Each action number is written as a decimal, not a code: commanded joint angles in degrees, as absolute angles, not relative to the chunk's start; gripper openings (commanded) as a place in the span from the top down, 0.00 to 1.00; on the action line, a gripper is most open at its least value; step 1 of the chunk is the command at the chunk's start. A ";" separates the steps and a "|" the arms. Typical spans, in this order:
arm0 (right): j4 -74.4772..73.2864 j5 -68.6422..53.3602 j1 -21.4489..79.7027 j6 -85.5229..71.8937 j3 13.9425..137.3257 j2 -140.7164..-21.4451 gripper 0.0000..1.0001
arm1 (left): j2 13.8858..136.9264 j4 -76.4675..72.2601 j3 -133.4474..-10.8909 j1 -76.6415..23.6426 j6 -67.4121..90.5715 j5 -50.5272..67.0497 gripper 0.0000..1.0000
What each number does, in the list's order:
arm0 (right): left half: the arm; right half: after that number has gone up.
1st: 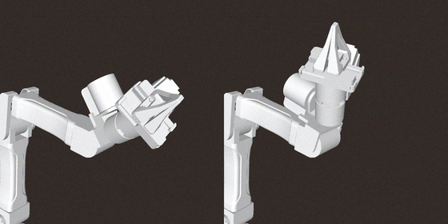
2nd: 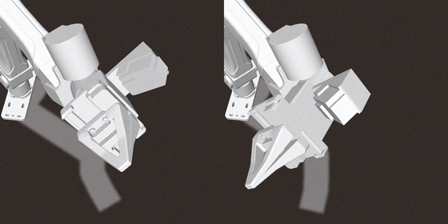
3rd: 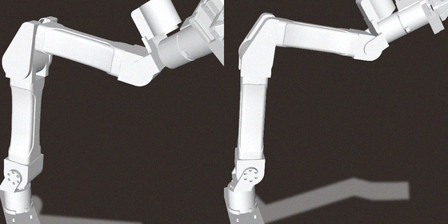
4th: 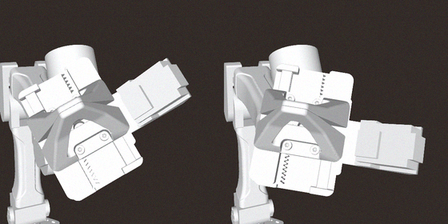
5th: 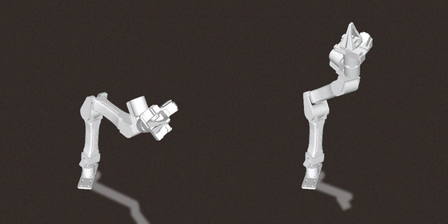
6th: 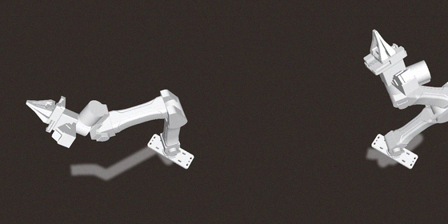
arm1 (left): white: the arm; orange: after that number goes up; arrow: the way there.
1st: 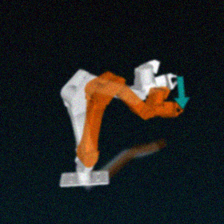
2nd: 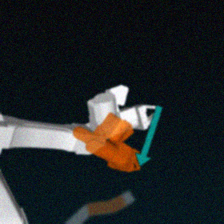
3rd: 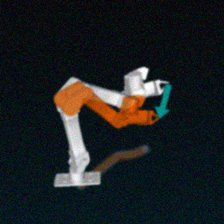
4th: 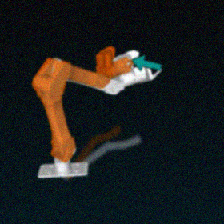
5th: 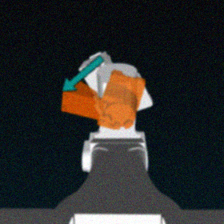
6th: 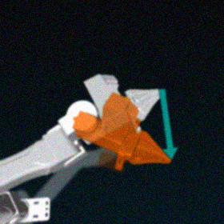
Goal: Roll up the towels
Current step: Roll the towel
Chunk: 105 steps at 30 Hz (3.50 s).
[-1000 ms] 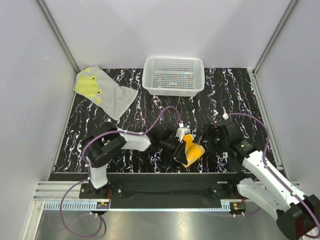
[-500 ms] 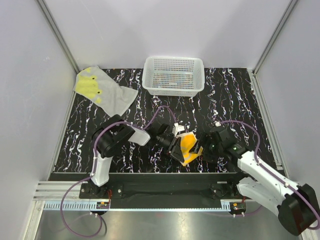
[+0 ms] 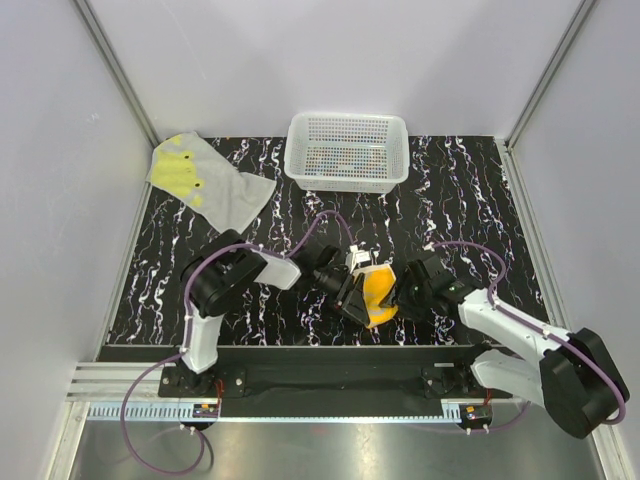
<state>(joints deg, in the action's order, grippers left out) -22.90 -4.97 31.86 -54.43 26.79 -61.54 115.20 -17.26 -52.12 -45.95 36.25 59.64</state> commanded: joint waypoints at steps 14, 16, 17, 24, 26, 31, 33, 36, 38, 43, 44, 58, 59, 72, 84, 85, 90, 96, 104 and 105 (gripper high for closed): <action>-22.07 -3.07 32.34 -55.90 28.74 -70.13 0.51 | 81.14 -3.51 -43.16 -56.23 15.32 3.64 0.01; -21.27 -3.51 32.26 -55.64 29.44 -72.06 0.45 | 76.48 -5.79 -40.26 -64.40 11.88 -7.31 0.01; -20.83 -4.12 32.26 -55.29 29.62 -72.59 0.44 | 74.64 -6.58 -38.86 -69.56 8.99 -10.78 0.01; -19.34 -6.68 32.26 -54.41 30.94 -76.29 0.36 | 80.14 -9.76 -39.81 -78.57 4.22 -26.26 0.01; -18.55 -7.64 32.26 -54.32 30.67 -76.99 0.35 | 84.35 -9.93 -42.17 -80.41 3.43 -28.20 0.01; -17.58 -8.96 32.34 -53.35 30.24 -77.96 0.34 | 92.10 -11.34 -46.31 -82.53 2.11 -32.60 0.01; -17.40 -9.23 32.34 -53.09 30.06 -78.05 0.34 | 94.83 -12.21 -47.63 -82.79 1.76 -33.75 0.01; -17.05 -9.84 32.26 -52.65 29.71 -78.22 0.34 | 97.29 -12.30 -48.87 -82.88 1.32 -34.63 0.01; -16.79 -10.19 32.26 -52.47 29.62 -78.48 0.34 | 98.95 -12.22 -49.65 -82.62 0.97 -35.07 0.01; -15.73 -11.69 32.26 -52.21 29.36 -79.36 0.34 | 102.39 -10.72 -51.76 -80.78 2.02 -34.37 0.03; -15.65 -11.69 32.26 -52.12 29.18 -79.37 0.34 | 102.48 -10.64 -51.77 -79.64 2.28 -33.84 0.07; -16.78 -12.83 32.26 -50.98 30.05 -78.40 0.34 | 99.67 -8.71 -51.15 -71.90 5.97 -14.52 1.00; -17.92 -12.75 32.26 -50.45 30.49 -78.31 0.33 | 99.67 -5.74 -51.67 -71.63 6.67 -12.94 1.00; -37.34 4.38 32.08 -49.57 40.86 -63.91 0.00 | 99.22 9.75 -55.63 -68.20 14.67 12.37 1.00; -45.61 16.07 25.93 -52.38 42.98 -54.33 0.00 | 105.56 10.20 -56.69 -62.15 20.21 30.22 1.00; -45.62 16.52 25.84 -52.73 42.80 -52.75 0.00 | 105.47 10.20 -56.52 -60.83 20.39 31.28 1.00; -38.26 9.01 25.84 -48.36 38.25 -41.34 0.00 | 107.22 11.51 -57.04 -56.96 21.44 38.75 1.00; -22.16 -13.93 26.02 -40.35 32.88 -42.97 0.06 | 111.52 15.10 -59.31 -52.91 20.22 43.95 1.00; -14.68 -21.80 32.51 -39.11 26.29 -45.08 0.27 | 114.17 15.82 -60.47 -50.71 20.22 48.68 1.00; -14.50 -20.67 33.65 -39.55 25.93 -45.44 0.29 | 114.69 16.34 -61.08 -50.19 19.61 48.87 1.00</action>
<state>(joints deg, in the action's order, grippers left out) -20.03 -17.19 31.31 -40.95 26.44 -45.15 111.55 8.84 -61.23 -51.05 21.19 48.99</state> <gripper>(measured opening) 0.728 0.135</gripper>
